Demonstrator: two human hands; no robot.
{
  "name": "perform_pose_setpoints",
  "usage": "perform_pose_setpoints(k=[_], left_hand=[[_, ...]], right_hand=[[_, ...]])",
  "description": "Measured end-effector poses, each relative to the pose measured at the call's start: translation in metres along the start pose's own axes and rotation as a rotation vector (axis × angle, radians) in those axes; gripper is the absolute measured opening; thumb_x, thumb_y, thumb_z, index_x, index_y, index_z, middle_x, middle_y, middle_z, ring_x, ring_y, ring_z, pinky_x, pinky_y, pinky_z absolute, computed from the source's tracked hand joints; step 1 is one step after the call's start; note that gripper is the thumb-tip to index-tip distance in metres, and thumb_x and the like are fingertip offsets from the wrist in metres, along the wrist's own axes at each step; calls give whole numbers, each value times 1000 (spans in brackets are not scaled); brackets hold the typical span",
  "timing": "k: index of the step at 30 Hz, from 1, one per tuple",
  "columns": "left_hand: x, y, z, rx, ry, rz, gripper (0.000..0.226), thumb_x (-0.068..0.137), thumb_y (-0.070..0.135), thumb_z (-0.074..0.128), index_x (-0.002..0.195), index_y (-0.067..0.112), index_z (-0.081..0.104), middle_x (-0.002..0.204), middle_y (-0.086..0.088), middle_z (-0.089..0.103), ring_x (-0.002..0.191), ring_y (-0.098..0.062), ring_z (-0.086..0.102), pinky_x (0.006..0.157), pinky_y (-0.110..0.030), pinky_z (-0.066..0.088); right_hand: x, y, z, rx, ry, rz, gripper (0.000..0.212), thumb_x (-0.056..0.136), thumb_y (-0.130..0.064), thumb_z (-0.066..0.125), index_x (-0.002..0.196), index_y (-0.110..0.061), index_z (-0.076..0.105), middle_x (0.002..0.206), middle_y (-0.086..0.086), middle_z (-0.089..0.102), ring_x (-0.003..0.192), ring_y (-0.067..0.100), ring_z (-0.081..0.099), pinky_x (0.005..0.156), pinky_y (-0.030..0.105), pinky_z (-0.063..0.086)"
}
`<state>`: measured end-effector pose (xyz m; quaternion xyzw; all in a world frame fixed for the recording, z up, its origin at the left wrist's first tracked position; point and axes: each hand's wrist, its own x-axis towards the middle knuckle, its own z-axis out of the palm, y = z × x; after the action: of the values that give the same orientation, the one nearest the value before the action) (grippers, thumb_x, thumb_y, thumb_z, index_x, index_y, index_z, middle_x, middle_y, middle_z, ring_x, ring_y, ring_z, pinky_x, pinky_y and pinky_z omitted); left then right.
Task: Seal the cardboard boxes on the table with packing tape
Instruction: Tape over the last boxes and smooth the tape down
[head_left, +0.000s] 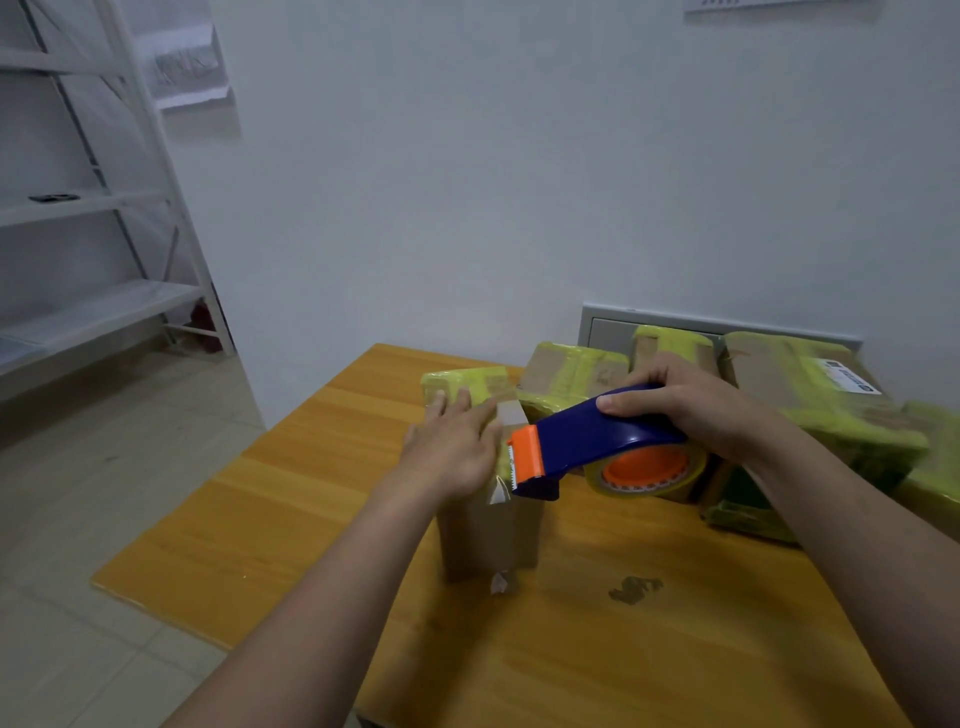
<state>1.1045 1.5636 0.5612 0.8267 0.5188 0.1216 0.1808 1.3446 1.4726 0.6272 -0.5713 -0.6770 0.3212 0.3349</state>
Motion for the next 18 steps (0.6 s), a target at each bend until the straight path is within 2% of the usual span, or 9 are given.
perform_pose_setpoints(k=[3,7,9,12,15,18], left_hand=[[4,-7,8,121,-22,14,62,105,65,18,163,44,11,174,6,-3,160,-23,-10,128,-55,11],[2,-12,5,165,-35,48,66,102,70,15,163,46,6,173,6,-6,159,-22,-12,128,-53,11],[0,-13,4,148,-38,51,67,101,73,17,162,47,7,173,9,-6,159,-20,-13,128,-54,12],[-3,-13,1,123,-41,58,71,98,77,22,162,48,11,172,13,-4,159,-15,-13,127,-53,13],[-2,-12,-4,149,-65,69,74,97,77,28,162,46,14,173,12,-1,159,-16,-10,126,-51,15],[9,-4,-14,209,-119,47,70,100,69,37,162,39,22,173,5,8,160,-24,-1,124,-54,21]], right_hand=[[-1,6,0,10,1,2,47,80,-52,66,97,-9,75,86,8,76,75,23,71,71,33,54],[-2,9,-4,22,-12,25,50,82,-50,68,95,-3,74,89,14,73,75,27,68,70,30,52],[-5,12,-12,51,0,48,45,84,-47,72,91,-3,75,87,15,73,71,23,67,66,27,52],[-11,16,-23,84,26,69,43,82,-47,70,90,-6,77,88,20,73,73,29,66,71,33,51],[-13,14,-17,40,1,60,35,82,-51,70,85,-18,79,82,10,75,69,20,69,70,32,51],[-14,16,-10,30,26,66,37,83,-54,70,80,-17,76,75,6,74,62,15,67,66,30,49]])
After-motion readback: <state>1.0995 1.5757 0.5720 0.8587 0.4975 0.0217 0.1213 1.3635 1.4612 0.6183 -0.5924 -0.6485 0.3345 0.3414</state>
